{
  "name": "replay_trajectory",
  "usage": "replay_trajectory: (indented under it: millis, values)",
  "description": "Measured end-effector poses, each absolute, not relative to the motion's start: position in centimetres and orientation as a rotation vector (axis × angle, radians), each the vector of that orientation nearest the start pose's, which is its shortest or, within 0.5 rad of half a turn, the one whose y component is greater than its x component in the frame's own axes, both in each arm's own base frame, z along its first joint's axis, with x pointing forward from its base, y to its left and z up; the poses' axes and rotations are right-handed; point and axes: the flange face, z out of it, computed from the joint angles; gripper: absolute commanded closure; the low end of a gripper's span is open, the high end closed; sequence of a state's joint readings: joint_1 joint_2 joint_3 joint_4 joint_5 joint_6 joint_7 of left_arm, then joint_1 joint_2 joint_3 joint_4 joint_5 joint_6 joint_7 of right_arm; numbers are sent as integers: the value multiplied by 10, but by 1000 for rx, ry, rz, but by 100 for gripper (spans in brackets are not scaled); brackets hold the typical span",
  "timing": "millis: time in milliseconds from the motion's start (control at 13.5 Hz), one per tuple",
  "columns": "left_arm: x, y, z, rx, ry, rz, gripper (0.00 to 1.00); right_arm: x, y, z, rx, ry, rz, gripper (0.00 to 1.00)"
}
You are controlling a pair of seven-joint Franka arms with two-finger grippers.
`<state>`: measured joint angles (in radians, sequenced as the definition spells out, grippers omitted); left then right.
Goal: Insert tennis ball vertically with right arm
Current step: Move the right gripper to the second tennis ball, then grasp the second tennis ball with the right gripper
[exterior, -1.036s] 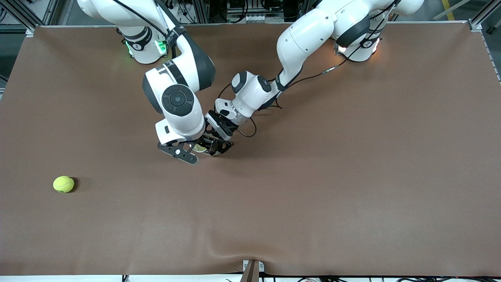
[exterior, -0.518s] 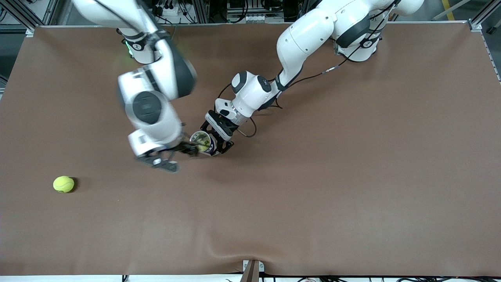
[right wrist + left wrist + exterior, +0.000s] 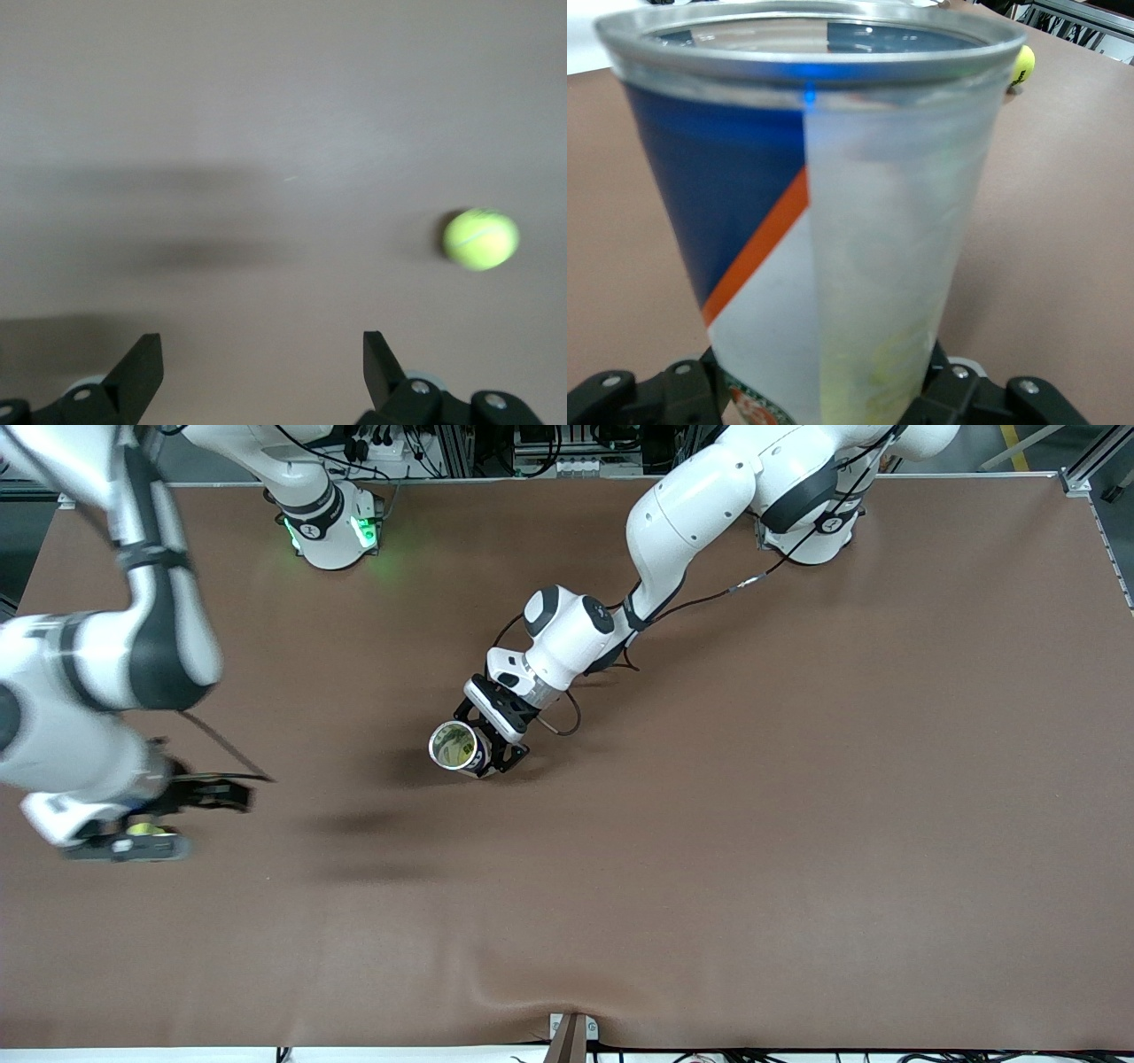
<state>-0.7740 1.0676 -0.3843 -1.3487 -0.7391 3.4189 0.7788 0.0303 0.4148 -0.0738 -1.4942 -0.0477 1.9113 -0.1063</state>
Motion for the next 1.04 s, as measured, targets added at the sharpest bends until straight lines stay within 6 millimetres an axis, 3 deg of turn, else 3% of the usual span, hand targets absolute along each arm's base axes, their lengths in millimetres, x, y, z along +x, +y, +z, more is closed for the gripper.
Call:
replay_trajectory:
  millis: [222,370,518,740,1036]
  values:
    - [452,-603,184,2248,-894,1016,20,682,-129,398,-3214,-285,-37,0]
    - [452,-603,184,2248,-894,1016,20,682,-176,358,-3217,-330,-50,0]
    - [452,-603,184,2248,-894,1016,20,682,-211,314,-3221,-373,-66,0]
    - [452,-603,184,2251,-884,1013,20,678,-237,266,-3209,-366,-66,0]
    - [452,-602,183,2255,-880,1016,19,680,-233,240,-3189,-353,-90,0]
